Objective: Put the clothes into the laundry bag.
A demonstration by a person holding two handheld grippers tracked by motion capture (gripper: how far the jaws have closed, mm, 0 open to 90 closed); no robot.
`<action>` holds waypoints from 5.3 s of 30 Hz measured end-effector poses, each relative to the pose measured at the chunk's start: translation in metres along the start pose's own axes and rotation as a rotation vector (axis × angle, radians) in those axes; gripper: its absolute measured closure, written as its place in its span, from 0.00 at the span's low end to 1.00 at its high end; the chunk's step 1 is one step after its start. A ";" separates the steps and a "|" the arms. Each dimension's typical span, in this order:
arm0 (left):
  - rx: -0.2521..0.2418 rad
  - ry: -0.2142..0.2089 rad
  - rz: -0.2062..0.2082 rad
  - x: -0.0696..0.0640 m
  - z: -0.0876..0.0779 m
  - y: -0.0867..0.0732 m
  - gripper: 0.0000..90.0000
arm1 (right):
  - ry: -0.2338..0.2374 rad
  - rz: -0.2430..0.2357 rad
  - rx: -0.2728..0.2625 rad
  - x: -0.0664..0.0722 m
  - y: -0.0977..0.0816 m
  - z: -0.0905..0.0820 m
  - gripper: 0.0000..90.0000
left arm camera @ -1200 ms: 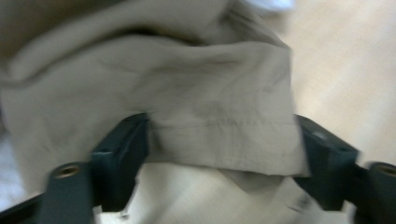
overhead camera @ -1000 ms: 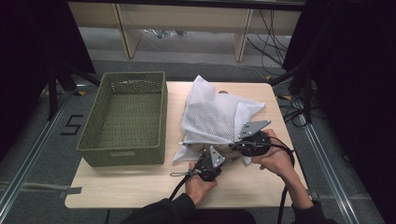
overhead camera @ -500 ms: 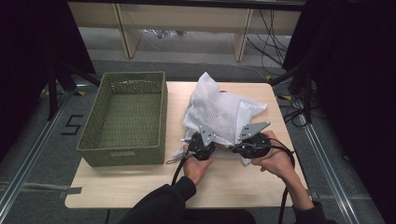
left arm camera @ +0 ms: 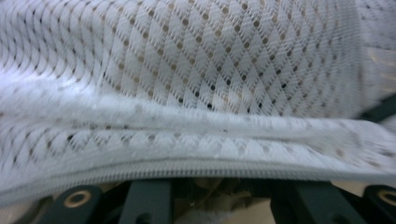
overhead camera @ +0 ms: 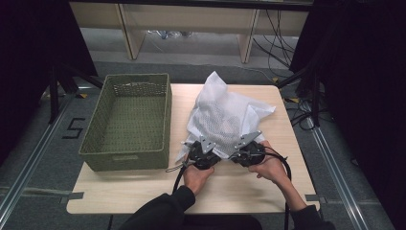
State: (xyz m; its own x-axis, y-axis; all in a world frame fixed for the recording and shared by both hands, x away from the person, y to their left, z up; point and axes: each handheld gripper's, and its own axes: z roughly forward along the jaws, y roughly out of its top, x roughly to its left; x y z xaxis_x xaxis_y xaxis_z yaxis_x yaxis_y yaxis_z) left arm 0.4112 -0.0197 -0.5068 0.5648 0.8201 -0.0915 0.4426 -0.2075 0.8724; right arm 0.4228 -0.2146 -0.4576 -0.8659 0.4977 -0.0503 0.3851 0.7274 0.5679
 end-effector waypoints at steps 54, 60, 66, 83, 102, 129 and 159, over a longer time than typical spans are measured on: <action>0.285 -0.156 0.158 0.033 -0.022 -0.014 1.00 | -0.042 -0.053 -0.031 -0.010 0.008 0.016 1.00; 0.293 -0.201 0.107 0.035 -0.027 -0.019 1.00 | -0.086 -0.021 -0.057 -0.011 0.020 0.031 1.00; 0.302 -0.236 0.089 0.035 -0.034 -0.020 1.00 | -0.125 -0.008 -0.060 -0.011 0.028 0.037 1.00; 0.349 -0.308 0.030 0.020 -0.066 -0.037 1.00 | -0.134 0.032 -0.103 -0.017 0.061 0.065 1.00; 0.349 -0.313 0.051 0.039 -0.088 -0.041 0.99 | -0.190 0.036 -0.057 -0.039 0.079 0.073 1.00; 0.333 -0.233 0.083 0.056 -0.102 -0.042 0.97 | -0.156 -0.248 0.053 0.030 0.002 0.015 1.00; 0.223 -0.164 0.092 0.073 -0.161 -0.035 0.33 | -0.210 0.214 -0.356 -0.017 -0.023 -0.066 0.44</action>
State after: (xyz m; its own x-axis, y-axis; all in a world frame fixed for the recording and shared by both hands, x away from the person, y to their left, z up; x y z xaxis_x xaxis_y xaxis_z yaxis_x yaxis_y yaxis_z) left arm 0.3249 0.1333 -0.4670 0.7067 0.6990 -0.1096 0.5163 -0.4036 0.7554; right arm 0.4074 -0.2710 -0.4152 -0.6814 0.7305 -0.0458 0.3827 0.4089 0.8285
